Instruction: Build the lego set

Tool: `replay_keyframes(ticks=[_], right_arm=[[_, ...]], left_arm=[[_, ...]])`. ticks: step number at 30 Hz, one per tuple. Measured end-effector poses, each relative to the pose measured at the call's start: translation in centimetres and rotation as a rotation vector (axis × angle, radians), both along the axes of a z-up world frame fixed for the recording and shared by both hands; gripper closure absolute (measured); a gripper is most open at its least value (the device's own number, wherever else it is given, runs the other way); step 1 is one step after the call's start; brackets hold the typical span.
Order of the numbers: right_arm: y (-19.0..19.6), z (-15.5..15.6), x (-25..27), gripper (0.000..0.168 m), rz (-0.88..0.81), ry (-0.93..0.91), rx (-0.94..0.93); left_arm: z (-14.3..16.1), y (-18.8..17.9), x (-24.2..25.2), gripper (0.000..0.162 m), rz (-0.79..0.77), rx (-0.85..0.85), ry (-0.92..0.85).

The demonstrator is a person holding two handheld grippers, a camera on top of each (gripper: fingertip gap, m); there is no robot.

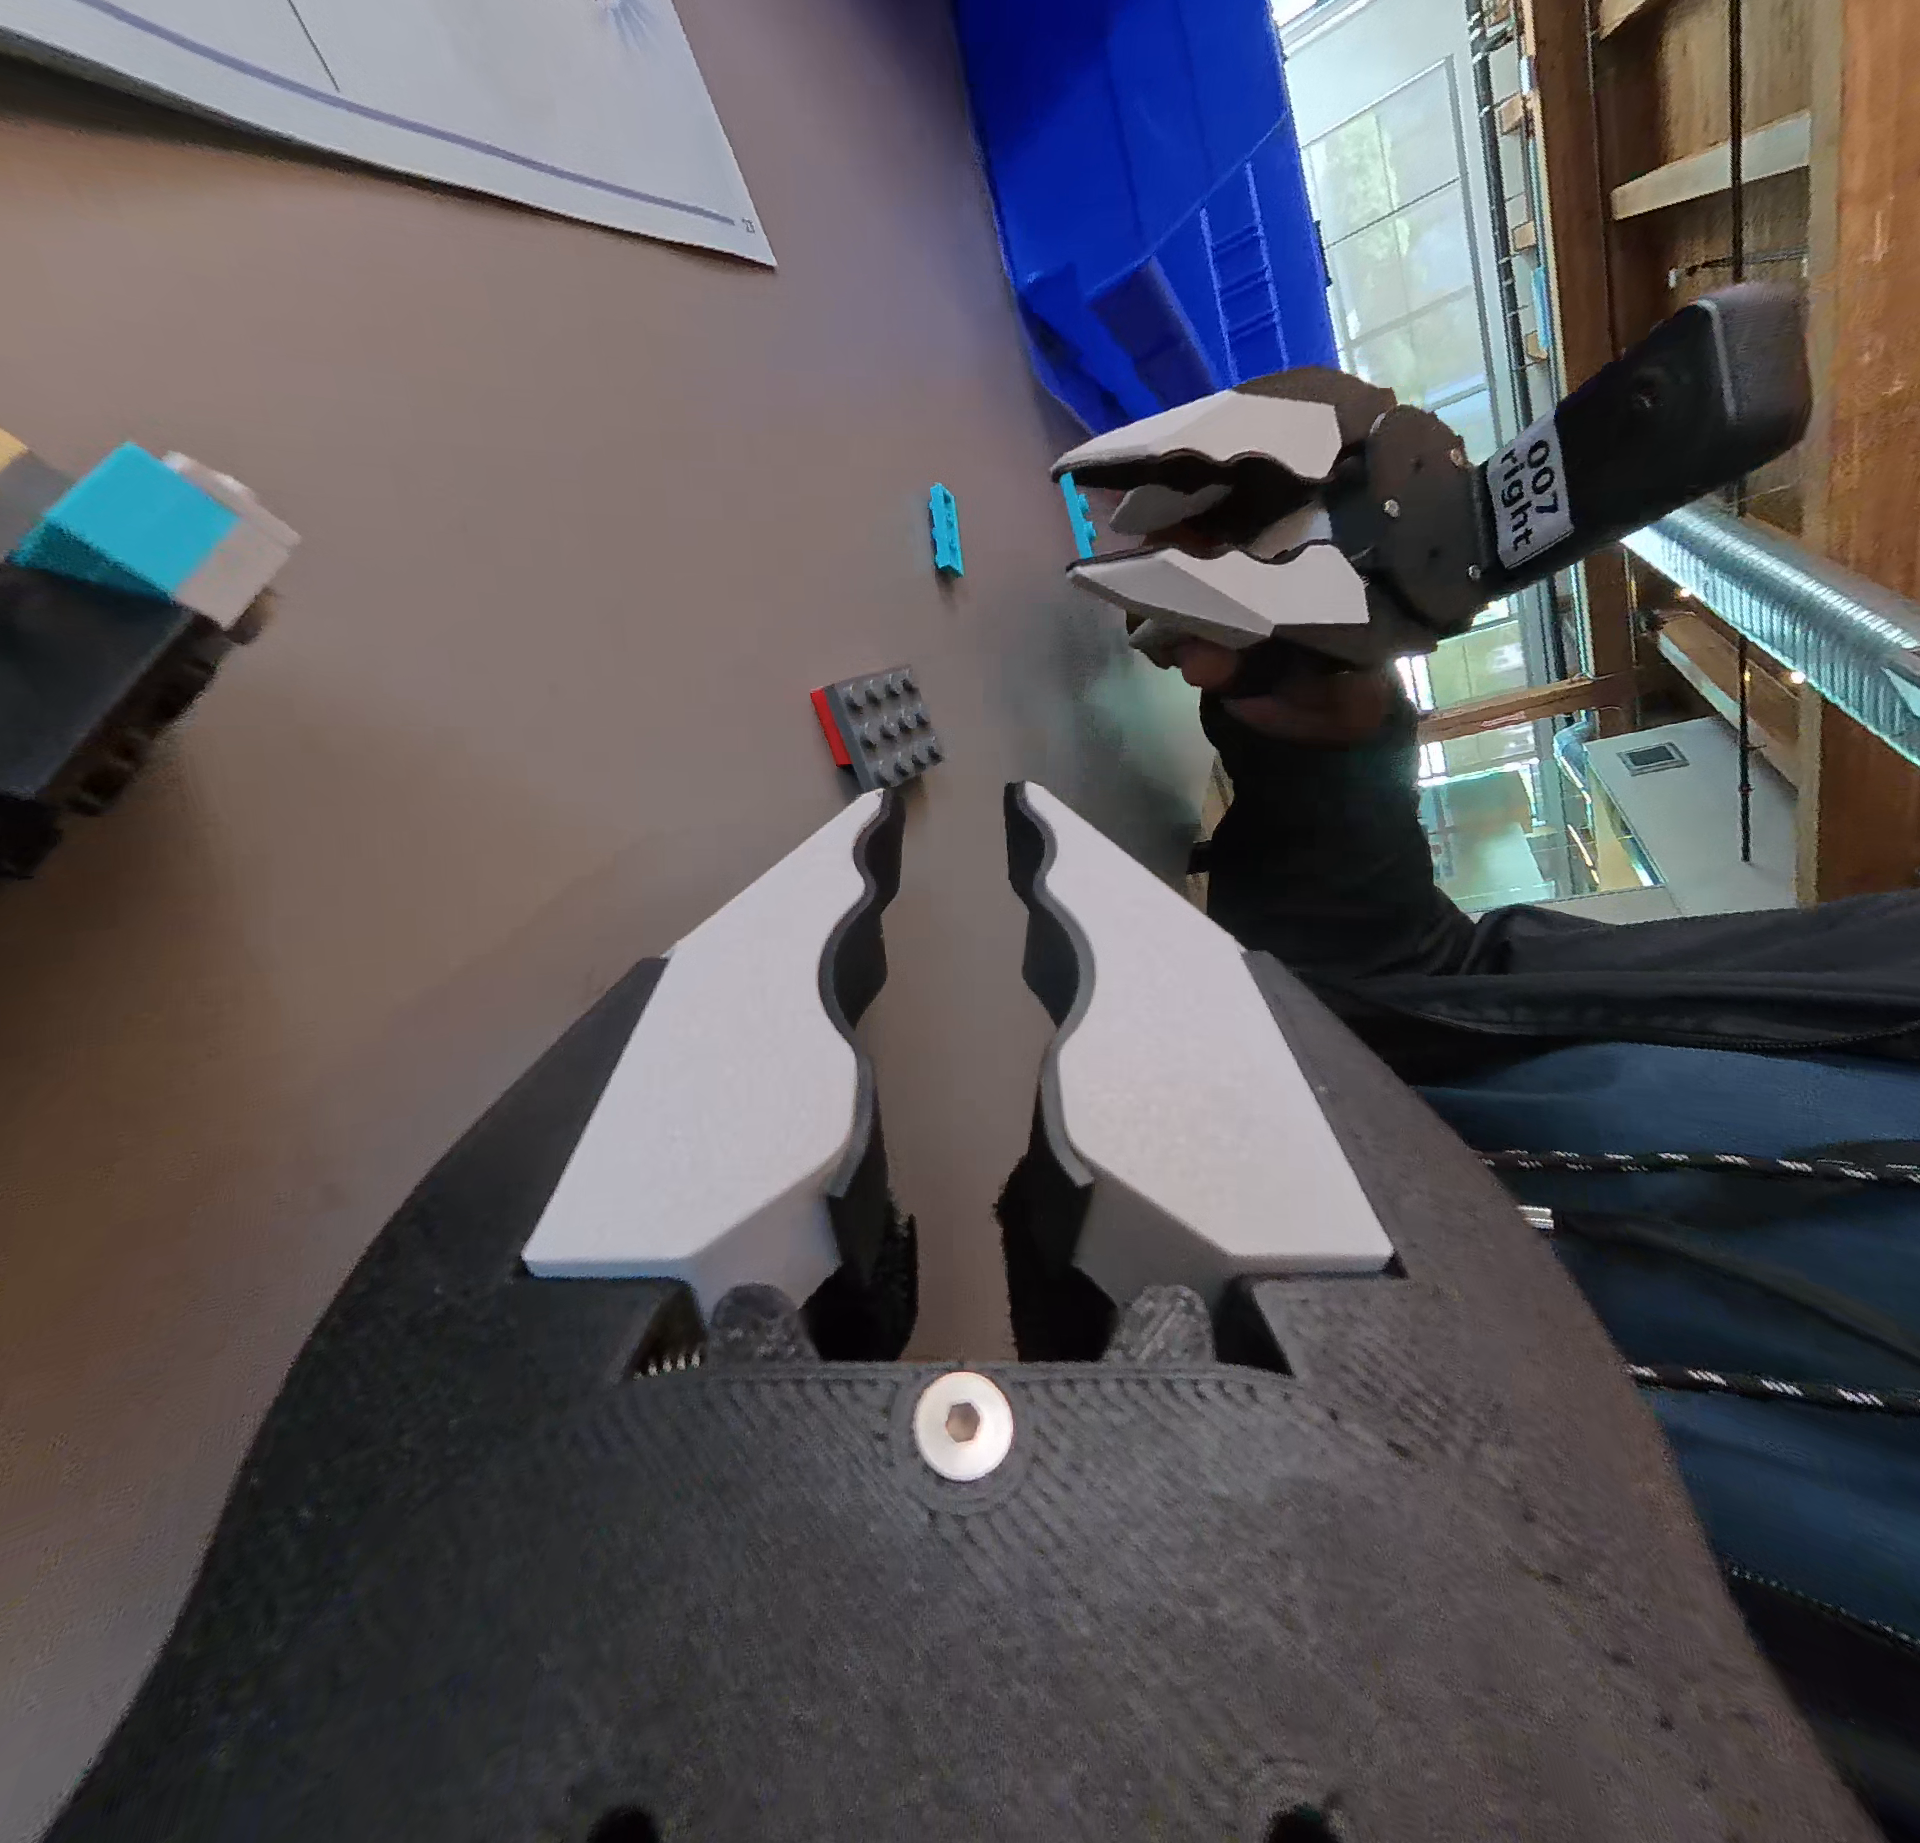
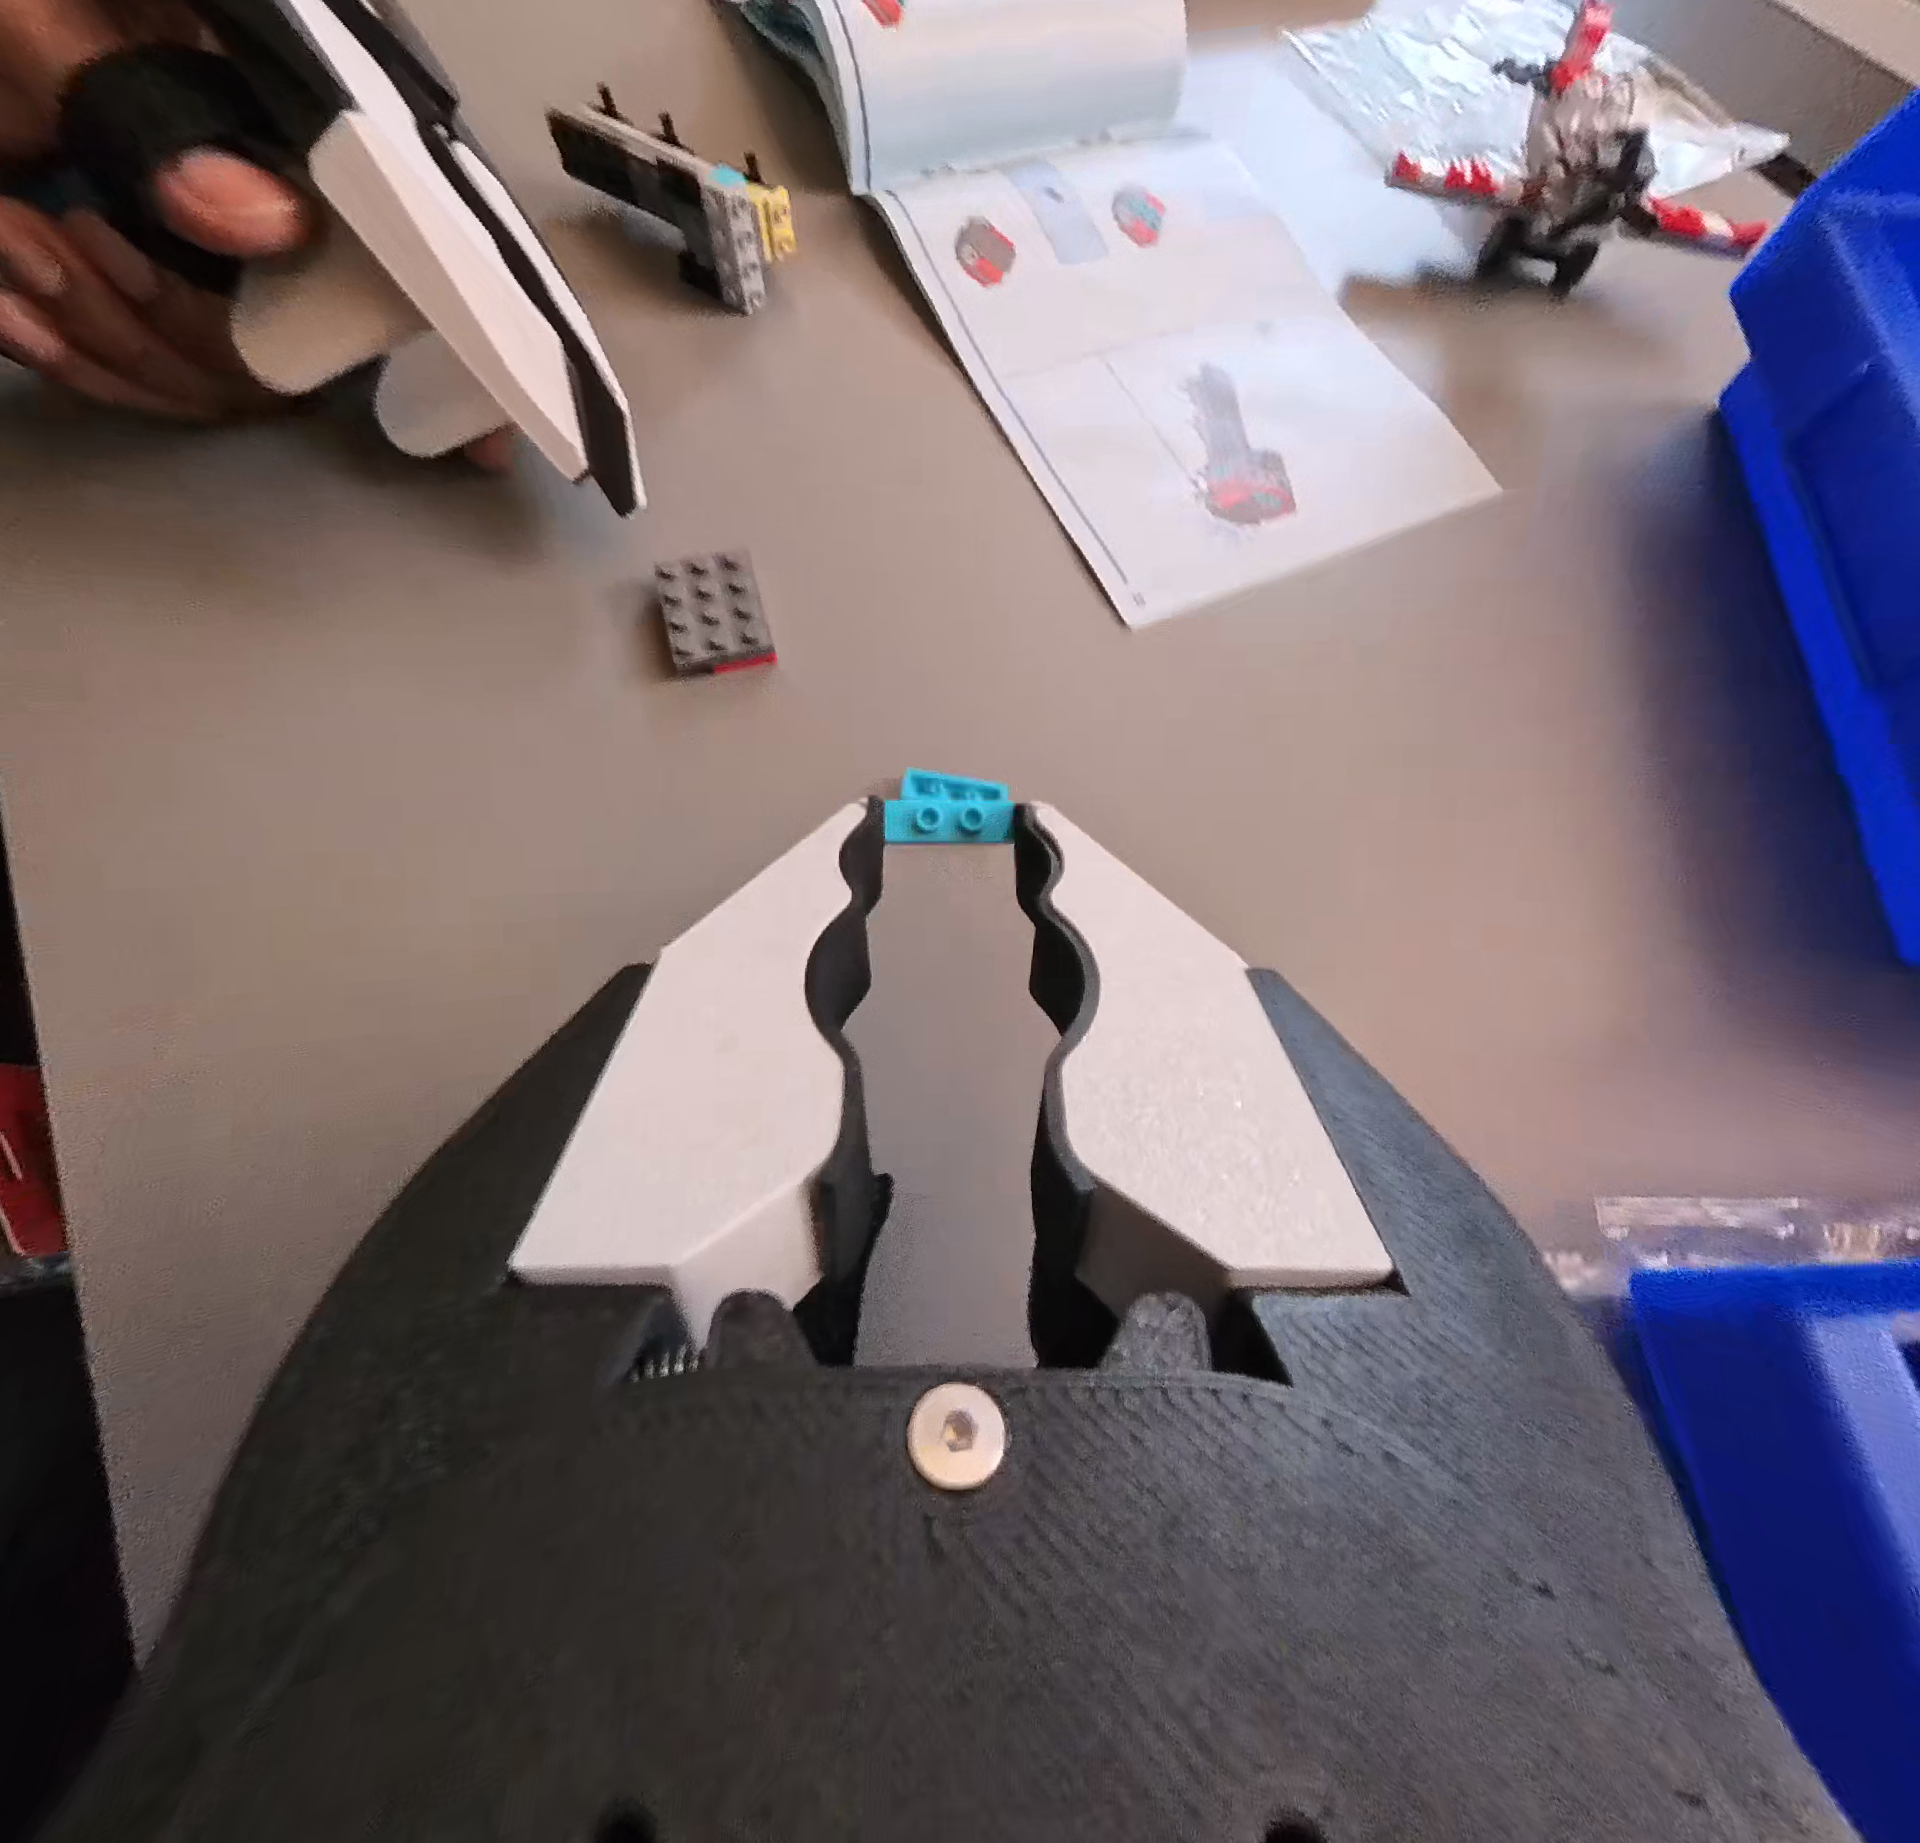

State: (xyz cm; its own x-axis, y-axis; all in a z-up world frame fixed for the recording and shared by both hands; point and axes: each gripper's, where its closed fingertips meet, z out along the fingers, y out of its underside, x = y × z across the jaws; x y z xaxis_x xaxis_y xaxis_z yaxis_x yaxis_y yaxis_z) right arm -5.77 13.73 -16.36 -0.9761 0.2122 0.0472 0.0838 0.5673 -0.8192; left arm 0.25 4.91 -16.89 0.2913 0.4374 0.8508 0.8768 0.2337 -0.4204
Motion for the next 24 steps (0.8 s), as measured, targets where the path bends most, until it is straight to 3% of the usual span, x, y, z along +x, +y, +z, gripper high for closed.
replay_keyframes(ticks=[7,12,16,24], right_arm=[[0.5,-1.8,-0.1,0.142,-0.017,-0.017,0.077],[0.3,-2.3,-0.4,0.125,-0.027,-0.051,0.113],[-1.2,-2.1,-0.2,0.124,-0.020,-0.064,0.100],[-2.1,-3.0,-0.5,0.141,-0.037,-0.078,0.149]], left_arm=[[-0.2,-0.1,-0.2,0.143,0.028,-0.036,0.013],[-0.2,-0.3,-0.2,0.143,0.044,-0.047,0.020],[-0.3,-0.3,-0.2,0.143,0.048,-0.055,0.026],[-0.1,-0.4,-0.1,0.143,0.048,-0.045,0.038]])
